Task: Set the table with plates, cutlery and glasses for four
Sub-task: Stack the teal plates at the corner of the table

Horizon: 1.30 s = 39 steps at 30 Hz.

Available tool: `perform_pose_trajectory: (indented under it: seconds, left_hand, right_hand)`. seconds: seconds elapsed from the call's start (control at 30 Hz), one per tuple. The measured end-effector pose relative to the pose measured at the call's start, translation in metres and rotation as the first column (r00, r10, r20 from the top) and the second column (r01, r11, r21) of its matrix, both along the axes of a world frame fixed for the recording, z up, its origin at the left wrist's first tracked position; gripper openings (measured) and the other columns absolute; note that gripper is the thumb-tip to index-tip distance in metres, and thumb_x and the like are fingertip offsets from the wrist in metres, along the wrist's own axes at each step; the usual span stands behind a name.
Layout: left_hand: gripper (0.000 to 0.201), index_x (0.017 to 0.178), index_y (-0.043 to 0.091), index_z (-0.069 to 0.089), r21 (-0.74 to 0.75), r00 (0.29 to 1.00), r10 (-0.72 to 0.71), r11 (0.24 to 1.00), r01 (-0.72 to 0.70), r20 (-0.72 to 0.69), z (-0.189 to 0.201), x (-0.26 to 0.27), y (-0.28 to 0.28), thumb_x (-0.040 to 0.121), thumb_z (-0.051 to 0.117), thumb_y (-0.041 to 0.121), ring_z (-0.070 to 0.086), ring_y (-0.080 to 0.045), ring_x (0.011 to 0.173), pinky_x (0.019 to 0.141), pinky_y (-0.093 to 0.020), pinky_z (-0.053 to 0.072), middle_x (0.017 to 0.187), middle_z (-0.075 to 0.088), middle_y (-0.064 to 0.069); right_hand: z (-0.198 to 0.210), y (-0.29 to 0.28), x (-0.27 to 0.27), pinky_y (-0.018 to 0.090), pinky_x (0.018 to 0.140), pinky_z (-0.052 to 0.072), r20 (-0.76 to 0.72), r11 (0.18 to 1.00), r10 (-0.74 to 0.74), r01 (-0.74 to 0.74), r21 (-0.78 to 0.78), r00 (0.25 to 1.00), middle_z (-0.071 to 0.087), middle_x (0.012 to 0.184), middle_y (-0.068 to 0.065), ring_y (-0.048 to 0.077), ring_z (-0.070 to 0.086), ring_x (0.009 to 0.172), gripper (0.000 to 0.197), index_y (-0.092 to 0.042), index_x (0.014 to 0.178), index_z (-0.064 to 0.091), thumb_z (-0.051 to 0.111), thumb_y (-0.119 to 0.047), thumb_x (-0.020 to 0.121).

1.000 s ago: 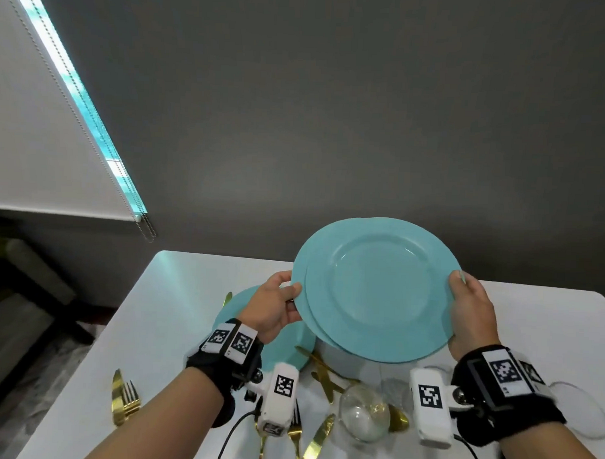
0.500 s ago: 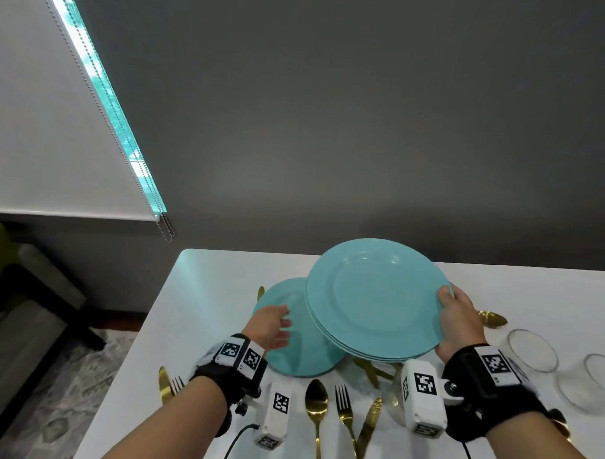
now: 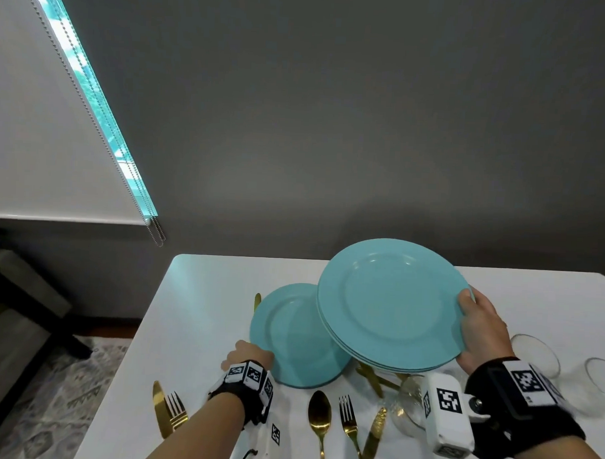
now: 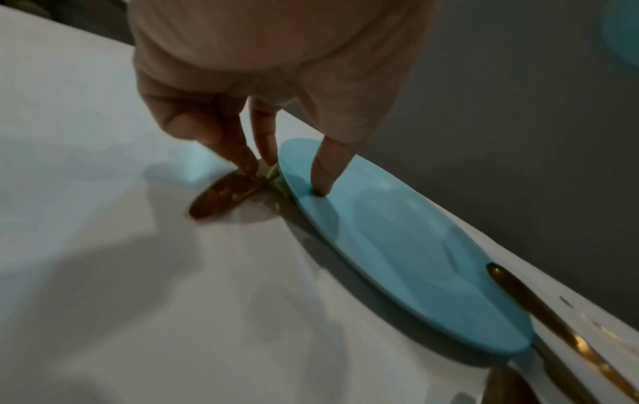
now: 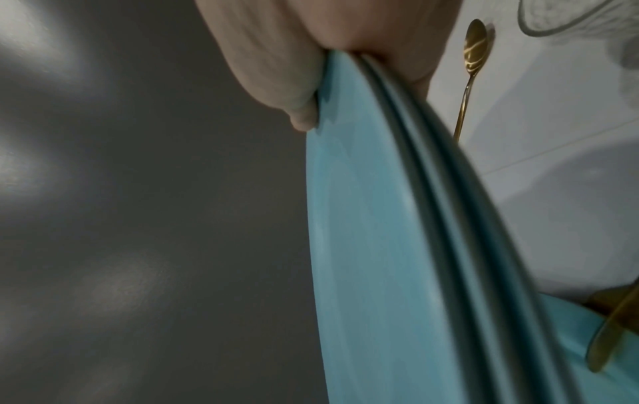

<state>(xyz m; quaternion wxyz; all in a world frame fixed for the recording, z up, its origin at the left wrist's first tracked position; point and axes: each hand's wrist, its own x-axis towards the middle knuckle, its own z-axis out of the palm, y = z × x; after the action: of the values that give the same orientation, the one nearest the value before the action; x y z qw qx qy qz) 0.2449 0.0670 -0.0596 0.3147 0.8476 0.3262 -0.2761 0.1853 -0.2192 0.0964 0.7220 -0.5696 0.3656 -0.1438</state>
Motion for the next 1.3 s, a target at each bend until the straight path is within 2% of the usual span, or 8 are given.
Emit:
perform_pose_trajectory:
  seconds: [0.3,0.4,0.5,0.6,0.77,1.0,1.13,1.3]
  left_hand:
    - [0.059,0.097,0.019,0.066,-0.062,0.996,-0.092,0.994,0.09,-0.018,-0.004,0.004,0.011,0.05,0.065,0.055,0.065,-0.026,0.094,0.09,-0.034,0.053,0.099,0.07,-0.005]
    - [0.044,0.091,0.011,0.06,-0.163,0.993,-0.082,0.982,0.095,0.089,0.019,0.006,0.012,0.062,0.065,0.044,0.063,-0.025,0.084,0.079,-0.029,0.052,0.087,0.066,-0.006]
    - [0.031,0.082,0.006,0.052,-0.355,0.955,0.077,0.934,0.031,0.286,0.04,0.007,0.013,0.069,0.059,0.033,0.054,-0.025,0.078,0.069,-0.031,0.043,0.078,0.056,-0.009]
    - [0.012,0.088,0.004,0.047,-0.612,0.89,0.309,0.789,-0.045,0.334,0.059,0.008,0.018,0.086,0.053,0.015,0.054,-0.026,0.073,0.063,-0.035,0.049,0.087,0.053,-0.018]
    - [0.012,0.081,0.015,0.041,-0.616,0.809,0.366,0.788,-0.007,0.46,0.085,0.008,0.031,0.092,0.047,0.016,0.05,-0.023,0.075,0.066,-0.035,0.043,0.09,0.052,-0.011]
    - [0.023,0.119,0.015,0.044,-0.792,0.764,0.518,0.611,-0.016,0.384,0.106,0.0,0.035,0.1,0.035,0.024,0.057,-0.025,0.089,0.067,-0.033,0.046,0.107,0.058,-0.008]
    - [0.024,0.122,0.016,0.044,-0.878,0.757,0.581,0.479,-0.021,0.299,0.11,-0.005,0.027,0.102,0.032,0.023,0.059,-0.02,0.087,0.07,-0.033,0.049,0.102,0.06,-0.003]
    - [0.023,0.108,0.013,0.058,-0.896,0.761,0.592,0.443,-0.033,0.265,0.109,-0.006,0.013,0.098,0.04,0.024,0.06,-0.021,0.085,0.067,-0.03,0.049,0.109,0.061,-0.008]
  right_hand:
    - [-0.009,0.011,0.006,0.04,0.086,0.047,-0.027,0.999,0.039,-0.038,0.039,0.999,0.058,0.119,0.007,0.028,0.056,0.1,0.033,-0.019,0.133,0.049,0.04,-0.024,0.101]
    - [-0.01,0.015,0.008,0.039,0.085,0.046,-0.023,0.997,0.06,-0.059,0.052,0.998,0.057,0.118,0.007,0.027,0.055,0.1,0.033,-0.018,0.133,0.048,0.039,-0.022,0.102]
    - [-0.009,0.022,0.01,0.038,0.083,0.045,-0.021,0.994,0.088,-0.086,0.063,0.996,0.056,0.117,0.007,0.026,0.054,0.099,0.034,-0.018,0.134,0.048,0.039,-0.023,0.102]
    - [-0.01,0.032,0.012,0.037,0.081,0.044,-0.014,0.99,0.116,-0.115,0.084,0.993,0.055,0.115,0.006,0.026,0.053,0.098,0.034,-0.017,0.134,0.048,0.039,-0.022,0.102]
    - [-0.013,0.052,0.02,0.036,0.077,0.048,-0.019,0.98,0.163,-0.16,0.121,0.986,0.058,0.114,0.005,0.027,0.056,0.097,0.033,-0.019,0.133,0.049,0.039,-0.024,0.102]
    - [-0.013,0.072,0.028,0.038,0.081,0.047,-0.005,0.967,0.216,-0.213,0.14,0.976,0.059,0.119,0.007,0.028,0.057,0.099,0.034,-0.018,0.133,0.049,0.041,-0.025,0.101]
    - [-0.013,0.077,0.03,0.033,0.071,0.049,-0.005,0.966,0.221,-0.219,0.137,0.975,0.061,0.113,0.008,0.027,0.059,0.088,0.03,-0.016,0.127,0.054,0.043,-0.027,0.1]
    - [-0.016,0.087,0.034,0.04,0.085,0.049,-0.015,0.961,0.256,-0.253,0.114,0.967,0.061,0.122,0.005,0.028,0.059,0.102,0.034,-0.026,0.134,0.049,0.039,-0.026,0.101]
